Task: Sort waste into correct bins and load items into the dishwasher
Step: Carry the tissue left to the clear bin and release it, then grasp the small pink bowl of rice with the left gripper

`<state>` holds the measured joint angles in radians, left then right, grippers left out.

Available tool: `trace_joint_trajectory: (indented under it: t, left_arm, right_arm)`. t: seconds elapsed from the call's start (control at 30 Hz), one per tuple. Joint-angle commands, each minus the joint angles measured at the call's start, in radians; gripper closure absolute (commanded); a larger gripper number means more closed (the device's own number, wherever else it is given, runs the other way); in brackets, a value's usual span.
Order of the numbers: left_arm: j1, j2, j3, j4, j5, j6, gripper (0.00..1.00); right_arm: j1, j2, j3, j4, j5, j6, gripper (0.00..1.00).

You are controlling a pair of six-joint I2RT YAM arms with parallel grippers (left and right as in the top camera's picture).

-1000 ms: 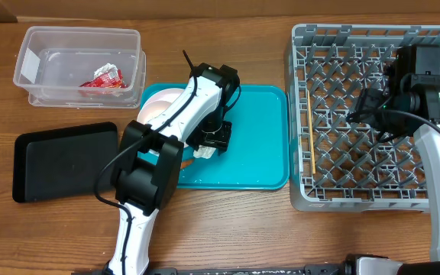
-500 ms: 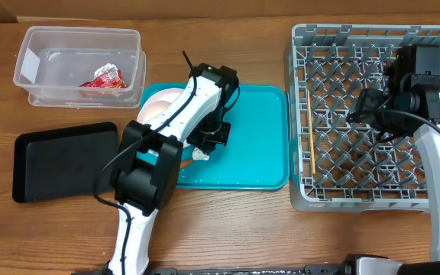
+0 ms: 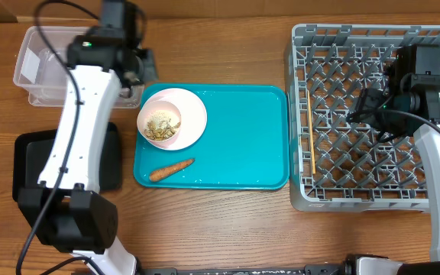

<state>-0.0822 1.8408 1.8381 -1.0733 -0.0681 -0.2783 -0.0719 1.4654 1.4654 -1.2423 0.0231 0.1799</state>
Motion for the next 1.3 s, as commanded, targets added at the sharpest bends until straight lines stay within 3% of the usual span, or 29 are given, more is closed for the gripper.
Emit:
trace_joint_trajectory:
  t: [0.0, 0.37, 0.4, 0.5, 0.6, 0.9, 1.07, 1.27]
  left_arm:
    - [0.068, 0.047, 0.003, 0.082, -0.018, 0.010, 0.96]
    - [0.175, 0.179, 0.003, 0.217, -0.028, 0.010, 0.96]
    - [0.180, 0.185, 0.003, 0.220, -0.028, 0.010, 0.89]
    - [0.189, 0.187, 0.009, 0.227, -0.022, 0.013, 0.56]
    - [0.188, 0.162, 0.037, 0.183, 0.010, 0.028, 0.47]
    - [0.186, -0.018, 0.076, -0.148, 0.117, 0.017, 0.41]
    - [0.187, -0.058, 0.076, -0.346, 0.117, 0.016, 0.41]
    - [0.166, -0.059, 0.061, -0.412, 0.142, 0.017, 0.40]
  right_arm:
    - [-0.003, -0.001, 0.013, 0.006, 0.001, 0.003, 0.36]
    - [-0.003, -0.001, 0.013, 0.006, 0.000, 0.003, 0.36]
    - [-0.003, -0.001, 0.013, 0.006, 0.000, 0.003, 0.36]
    - [-0.003, -0.001, 0.013, 0.006, 0.000, 0.003, 0.36]
    - [-0.003, -0.001, 0.013, 0.006, 0.000, 0.003, 0.36]
    - [-0.002, -0.001, 0.013, 0.031, -0.055, 0.001, 0.35]
    - [0.029, -0.001, 0.013, 0.089, -0.317, -0.089, 0.35]
    - [0.143, 0.004, 0.013, 0.157, -0.338, -0.102, 0.31]
